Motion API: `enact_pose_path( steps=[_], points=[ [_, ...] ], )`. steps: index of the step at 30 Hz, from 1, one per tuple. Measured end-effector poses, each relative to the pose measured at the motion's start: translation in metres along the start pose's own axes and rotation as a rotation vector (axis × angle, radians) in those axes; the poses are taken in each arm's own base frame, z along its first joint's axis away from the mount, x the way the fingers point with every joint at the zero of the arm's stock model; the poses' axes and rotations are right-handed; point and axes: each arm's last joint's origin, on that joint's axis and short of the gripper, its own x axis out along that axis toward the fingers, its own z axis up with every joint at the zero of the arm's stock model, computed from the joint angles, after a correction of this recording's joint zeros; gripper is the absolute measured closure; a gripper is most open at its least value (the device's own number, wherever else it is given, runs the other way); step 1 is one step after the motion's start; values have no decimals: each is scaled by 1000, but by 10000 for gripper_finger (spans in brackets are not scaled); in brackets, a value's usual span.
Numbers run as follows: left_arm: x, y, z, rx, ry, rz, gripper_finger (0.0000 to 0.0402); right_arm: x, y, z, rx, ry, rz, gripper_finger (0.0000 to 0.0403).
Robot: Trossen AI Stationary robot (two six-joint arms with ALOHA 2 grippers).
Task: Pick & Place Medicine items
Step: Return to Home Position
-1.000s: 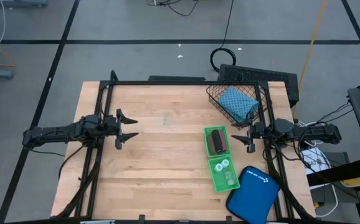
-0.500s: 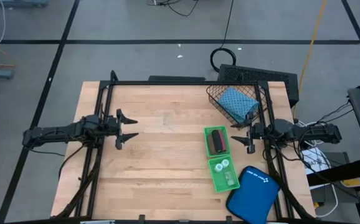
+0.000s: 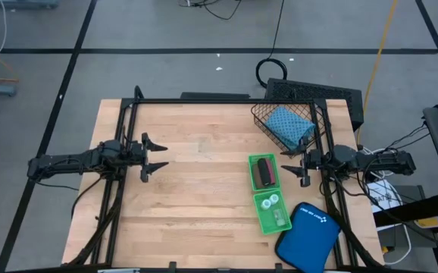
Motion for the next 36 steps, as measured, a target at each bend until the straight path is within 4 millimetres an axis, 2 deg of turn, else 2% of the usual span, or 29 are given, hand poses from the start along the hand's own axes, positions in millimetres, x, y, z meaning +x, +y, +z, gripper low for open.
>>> enact_pose_path(
  steps=[36],
  points=[
    [0, 0, 0, 1, 0, 0, 121, 0, 0, 0, 0, -2, -1, 184]
  ],
)
